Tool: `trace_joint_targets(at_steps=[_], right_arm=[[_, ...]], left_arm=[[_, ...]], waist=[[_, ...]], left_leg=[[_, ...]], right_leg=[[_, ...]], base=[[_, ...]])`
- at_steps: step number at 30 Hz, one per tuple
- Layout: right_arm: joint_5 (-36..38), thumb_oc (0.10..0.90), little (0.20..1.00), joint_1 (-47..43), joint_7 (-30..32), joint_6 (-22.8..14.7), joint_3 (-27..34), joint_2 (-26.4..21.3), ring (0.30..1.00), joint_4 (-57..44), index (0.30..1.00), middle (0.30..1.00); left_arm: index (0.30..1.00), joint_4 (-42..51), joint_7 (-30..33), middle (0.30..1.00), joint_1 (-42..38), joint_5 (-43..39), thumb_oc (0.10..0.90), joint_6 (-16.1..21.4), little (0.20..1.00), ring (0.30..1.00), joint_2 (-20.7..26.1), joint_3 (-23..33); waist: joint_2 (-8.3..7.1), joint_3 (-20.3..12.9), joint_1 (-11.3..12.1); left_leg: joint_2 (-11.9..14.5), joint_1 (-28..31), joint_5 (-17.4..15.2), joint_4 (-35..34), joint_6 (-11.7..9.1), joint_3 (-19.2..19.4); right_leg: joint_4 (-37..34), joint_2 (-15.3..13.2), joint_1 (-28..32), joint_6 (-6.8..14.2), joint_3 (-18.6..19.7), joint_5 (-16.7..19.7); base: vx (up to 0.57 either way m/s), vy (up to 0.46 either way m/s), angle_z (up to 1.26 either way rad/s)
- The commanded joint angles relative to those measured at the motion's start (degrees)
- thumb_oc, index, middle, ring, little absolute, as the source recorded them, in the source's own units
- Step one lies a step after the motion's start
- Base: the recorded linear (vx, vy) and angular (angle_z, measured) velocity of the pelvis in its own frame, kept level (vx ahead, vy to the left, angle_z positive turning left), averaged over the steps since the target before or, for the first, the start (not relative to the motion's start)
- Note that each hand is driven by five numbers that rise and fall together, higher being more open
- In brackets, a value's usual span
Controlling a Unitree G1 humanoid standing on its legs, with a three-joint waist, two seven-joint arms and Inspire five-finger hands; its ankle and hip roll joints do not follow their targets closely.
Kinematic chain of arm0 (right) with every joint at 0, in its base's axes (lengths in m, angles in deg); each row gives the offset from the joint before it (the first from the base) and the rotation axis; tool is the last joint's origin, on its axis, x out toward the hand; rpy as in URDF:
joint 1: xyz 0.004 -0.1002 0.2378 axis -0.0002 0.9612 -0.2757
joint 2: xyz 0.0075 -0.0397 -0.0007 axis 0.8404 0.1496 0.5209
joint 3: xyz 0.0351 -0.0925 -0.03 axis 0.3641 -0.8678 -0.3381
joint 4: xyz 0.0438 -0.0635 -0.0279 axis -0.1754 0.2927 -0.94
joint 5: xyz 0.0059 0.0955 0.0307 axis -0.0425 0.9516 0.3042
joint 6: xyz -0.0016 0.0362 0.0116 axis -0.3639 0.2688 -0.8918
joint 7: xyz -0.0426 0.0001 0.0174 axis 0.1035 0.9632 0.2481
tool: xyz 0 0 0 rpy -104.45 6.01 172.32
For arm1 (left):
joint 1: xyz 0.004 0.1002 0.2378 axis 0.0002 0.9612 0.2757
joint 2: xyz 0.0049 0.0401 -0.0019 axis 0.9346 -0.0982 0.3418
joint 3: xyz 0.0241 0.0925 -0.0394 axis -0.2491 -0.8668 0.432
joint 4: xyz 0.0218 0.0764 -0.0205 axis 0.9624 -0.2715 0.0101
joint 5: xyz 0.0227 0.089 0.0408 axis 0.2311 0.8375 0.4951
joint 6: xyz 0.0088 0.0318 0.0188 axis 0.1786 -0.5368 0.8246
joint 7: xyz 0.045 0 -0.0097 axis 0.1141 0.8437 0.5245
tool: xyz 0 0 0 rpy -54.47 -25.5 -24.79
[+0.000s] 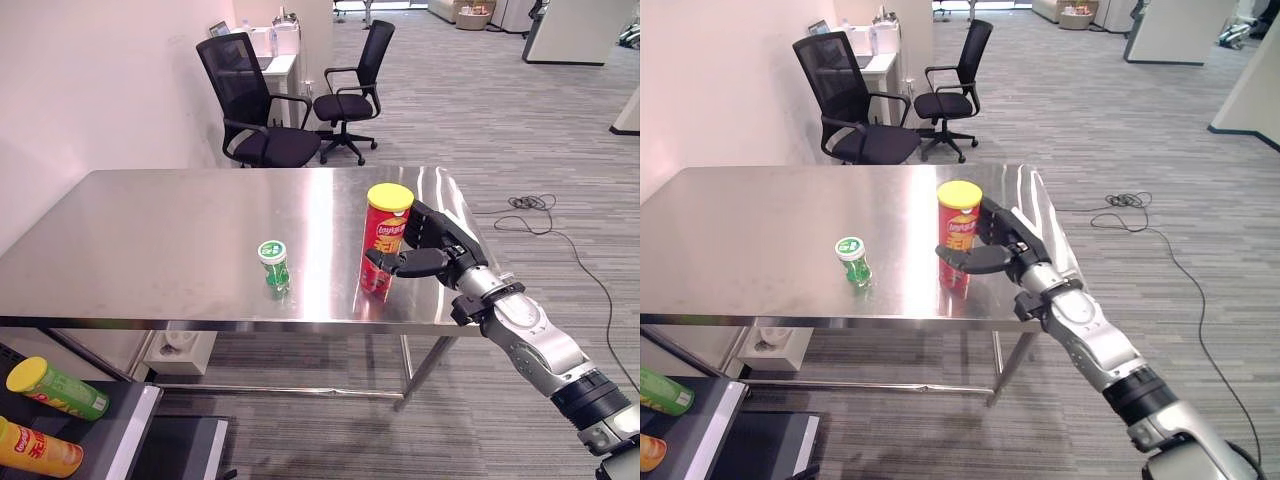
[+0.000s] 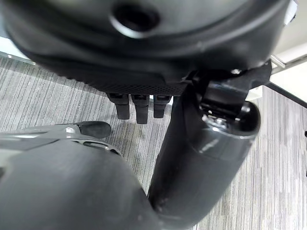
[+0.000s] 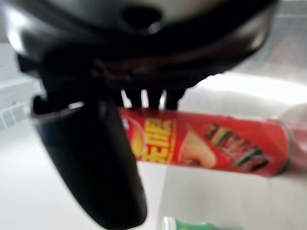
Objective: Put the goods on the table back onto the shelves and tidy them up.
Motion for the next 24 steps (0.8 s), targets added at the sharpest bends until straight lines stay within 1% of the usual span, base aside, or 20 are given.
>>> trace_joint_targets(at_steps=[1, 23, 24], right_arm=[[2.28, 0.8, 0.9, -13.23, 0.02, -4.52, 0.69, 0.8, 0.9, 2.33, 0.9, 0.9], [2.98, 0.8, 0.9, -16.13, 0.8, -4.35, 0.43, 2.74, 0.9, 4.25, 0.9, 0.9], [3.32, 0.8, 0.9, -16.81, 1.15, -4.46, 0.44, 3.4, 0.9, 4.38, 0.9, 0.9]], left_arm=[[0.9, -5.84, -1.67, 0.9, 5.25, 1.38, 0.8, -1.16, 0.9, 0.9, -4.82, -4.6], [0.9, -6.18, -1.58, 0.9, 5.77, 0.73, 0.8, -1.09, 0.9, 0.9, -4.44, -4.43], [0.9, -6.22, -1.48, 0.9, 5.78, 0.69, 0.8, -1.16, 0.9, 0.9, -4.37, -4.46]], waist=[[-2.07, -1.79, 2.28], [-2.13, -1.97, 2.97], [-2.09, -2.02, 3.14]], left_leg=[[-3.68, -1.14, -3.53, 0.04, 1.03, -3.87], [-4.01, -1.06, -3.85, 0.04, 1.09, -4.06], [-4.05, -0.99, -3.91, 0.04, 1.07, -4.0]], right_leg=[[0.25, 4.8, -2.64, -5.82, 1.29, 7.87], [0.23, 4.54, -2.55, -5.73, 1.11, 8.04], [0.23, 4.51, -2.5, -5.72, 1.06, 8.0]], base=[[0.0, 0.0, 0.0], [0.0, 0.0, 0.0], [0.0, 0.0, 0.0]])
